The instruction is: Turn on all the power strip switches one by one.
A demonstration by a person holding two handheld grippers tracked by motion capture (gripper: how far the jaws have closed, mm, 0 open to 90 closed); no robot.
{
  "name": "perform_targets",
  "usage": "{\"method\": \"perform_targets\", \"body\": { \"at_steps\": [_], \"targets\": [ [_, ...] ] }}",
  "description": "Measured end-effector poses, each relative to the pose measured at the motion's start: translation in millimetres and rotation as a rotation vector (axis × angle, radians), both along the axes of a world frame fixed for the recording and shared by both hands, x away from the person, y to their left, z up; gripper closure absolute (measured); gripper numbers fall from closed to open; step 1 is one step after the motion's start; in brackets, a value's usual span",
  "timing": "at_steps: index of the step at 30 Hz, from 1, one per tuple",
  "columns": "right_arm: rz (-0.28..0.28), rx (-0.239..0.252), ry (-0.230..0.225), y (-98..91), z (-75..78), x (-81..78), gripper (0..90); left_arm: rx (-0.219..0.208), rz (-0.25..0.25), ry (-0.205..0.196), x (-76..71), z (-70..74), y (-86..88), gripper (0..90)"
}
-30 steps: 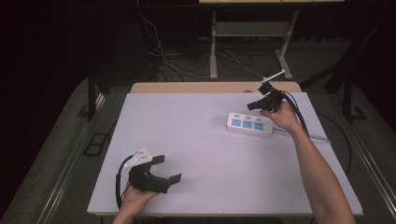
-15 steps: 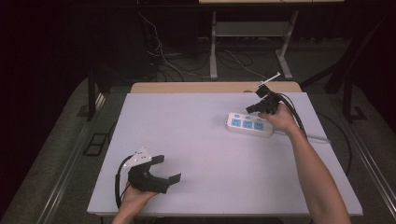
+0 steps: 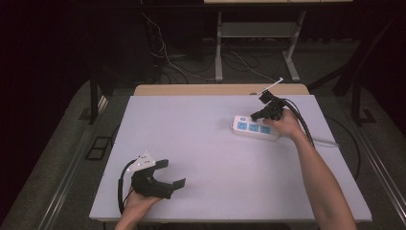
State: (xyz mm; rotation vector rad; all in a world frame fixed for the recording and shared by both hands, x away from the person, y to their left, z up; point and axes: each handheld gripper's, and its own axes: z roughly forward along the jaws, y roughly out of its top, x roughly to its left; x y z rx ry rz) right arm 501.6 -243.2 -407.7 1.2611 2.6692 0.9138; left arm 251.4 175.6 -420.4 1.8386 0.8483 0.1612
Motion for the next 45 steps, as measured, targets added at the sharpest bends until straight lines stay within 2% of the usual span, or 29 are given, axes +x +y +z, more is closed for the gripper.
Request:
{"method": "perform_targets", "body": {
  "at_steps": [11,18,21,25,28,30,32,34,36,39,42,45],
  "targets": [
    [0.010,-0.014,-0.015,1.4,-1.4,-1.0,90.0,0.004,-0.004,-0.002,-0.4,0.0,-1.2,0.0],
    [0.017,0.012,-0.020,2.1,-5.4,-3.5,90.0,0.005,-0.006,0.000,-0.8,0.0,-2.4,0.0],
    [0.022,-0.030,-0.044,7.2,-3.9,-4.7,90.0,0.007,-0.008,-0.001,-1.1,0.2,-2.4,0.0],
    [0.003,0.018,-0.018,1.9,-6.2,-2.2,90.0,0.008,-0.007,-0.007,-1.9,0.6,-1.6,0.0],
    [-0.001,0.034,-0.022,0.0,-7.5,-3.1,90.0,0.005,-0.001,-0.006,-2.1,0.6,-0.1,0.0],
    [-0.015,0.083,-0.010,-5.0,-10.6,-2.6,90.0,0.005,-0.001,-0.008,-2.5,0.9,0.7,0.0],
    [-0.019,0.095,-0.022,-7.2,-13.1,-3.9,90.0,0.008,-0.002,-0.009,-3.0,0.9,0.9,0.0],
    [-0.033,0.140,-0.021,-12.0,-16.8,-4.5,90.0,0.005,0.000,-0.010,-3.8,1.1,1.0,0.0],
    [-0.031,0.129,-0.044,-11.2,-16.8,-7.2,90.0,0.006,0.001,-0.007,-3.9,0.7,1.0,0.0],
    [-0.029,0.123,-0.047,-10.1,-16.1,-7.2,90.0,0.006,0.001,-0.008,-3.4,0.7,0.8,0.0],
    [-0.016,0.077,-0.061,-5.2,-12.8,-7.8,90.0,0.007,0.001,-0.002,-2.9,0.1,0.0,0.0],
    [-0.028,0.094,-0.042,-6.9,-12.9,-7.0,90.0,0.002,0.000,-0.001,-2.4,-0.1,-0.2,0.0]
  ]
}}
